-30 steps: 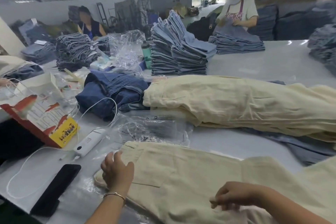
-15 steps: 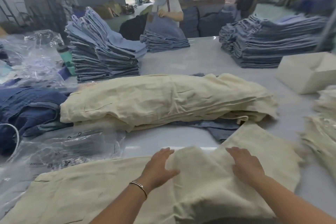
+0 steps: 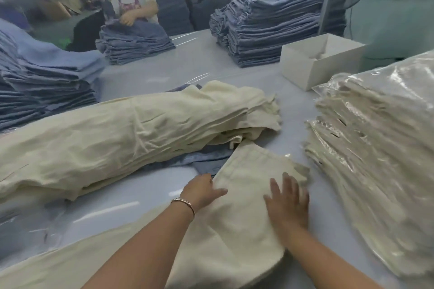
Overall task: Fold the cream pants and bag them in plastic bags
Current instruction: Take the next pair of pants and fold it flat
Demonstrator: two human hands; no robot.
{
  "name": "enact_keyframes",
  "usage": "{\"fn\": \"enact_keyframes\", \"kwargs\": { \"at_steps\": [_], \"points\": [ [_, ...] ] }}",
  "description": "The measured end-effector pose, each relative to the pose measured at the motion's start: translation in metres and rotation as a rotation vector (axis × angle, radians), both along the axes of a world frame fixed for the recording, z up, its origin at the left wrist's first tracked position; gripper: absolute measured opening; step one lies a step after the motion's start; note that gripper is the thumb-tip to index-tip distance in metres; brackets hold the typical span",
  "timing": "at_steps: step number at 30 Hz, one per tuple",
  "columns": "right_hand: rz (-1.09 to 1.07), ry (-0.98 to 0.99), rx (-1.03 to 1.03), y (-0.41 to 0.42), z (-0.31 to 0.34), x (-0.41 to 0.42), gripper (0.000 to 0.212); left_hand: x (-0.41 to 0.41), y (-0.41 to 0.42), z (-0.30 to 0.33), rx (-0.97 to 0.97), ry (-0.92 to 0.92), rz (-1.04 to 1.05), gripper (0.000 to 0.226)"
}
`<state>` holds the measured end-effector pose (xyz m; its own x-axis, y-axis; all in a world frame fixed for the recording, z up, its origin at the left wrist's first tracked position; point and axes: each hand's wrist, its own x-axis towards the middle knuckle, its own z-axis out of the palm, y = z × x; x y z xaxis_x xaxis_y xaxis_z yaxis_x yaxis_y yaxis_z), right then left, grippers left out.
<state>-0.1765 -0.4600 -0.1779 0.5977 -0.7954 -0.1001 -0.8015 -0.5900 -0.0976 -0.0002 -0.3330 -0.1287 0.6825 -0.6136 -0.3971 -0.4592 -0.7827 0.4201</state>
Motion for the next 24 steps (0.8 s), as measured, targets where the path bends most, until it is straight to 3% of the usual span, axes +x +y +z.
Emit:
{"fn": "enact_keyframes", "kwargs": {
  "at_steps": [2,4,7,11,13,15,17,19,20,22,24],
  "points": [
    [-0.297,-0.098,0.054,-0.015,0.010,-0.012,0.085,-0.004,-0.018,-0.007,-0.100,0.082,0.122,0.048],
    [-0.430,-0.332,0.169,-0.026,0.017,-0.016,0.096,-0.007,-0.029,-0.011,-0.196,0.228,0.231,0.037],
    [-0.611,-0.745,0.464,-0.039,0.024,-0.010,0.077,-0.010,-0.039,-0.005,-0.306,0.452,0.245,0.012],
    [-0.824,-1.104,0.998,-0.047,0.033,-0.009,0.029,-0.008,-0.035,0.019,-0.361,0.734,0.147,0.038],
    [-0.805,-1.170,1.286,-0.046,0.042,-0.014,0.021,-0.005,-0.033,0.031,-0.402,0.768,0.074,0.047],
    [-0.755,-1.257,1.381,-0.045,0.053,-0.023,0.017,-0.002,-0.032,0.043,-0.470,0.768,0.017,0.051],
    [-0.704,-1.441,1.314,-0.047,0.067,-0.038,0.013,0.000,-0.034,0.057,-0.547,0.776,-0.019,0.052],
    [-0.647,-1.579,1.089,-0.049,0.086,-0.056,0.008,-0.004,-0.047,0.074,-0.678,0.792,-0.020,0.046],
    [-0.608,-1.564,0.896,-0.050,0.098,-0.065,0.003,-0.010,-0.056,0.082,-0.753,0.804,-0.002,0.041],
    [-0.548,-1.463,0.455,-0.051,0.121,-0.083,0.015,-0.027,-0.080,0.094,-0.886,0.770,0.002,0.035],
    [-0.536,-1.417,0.173,-0.052,0.137,-0.097,0.021,-0.044,-0.104,0.091,-0.838,0.489,-0.060,0.045]
  ]
}}
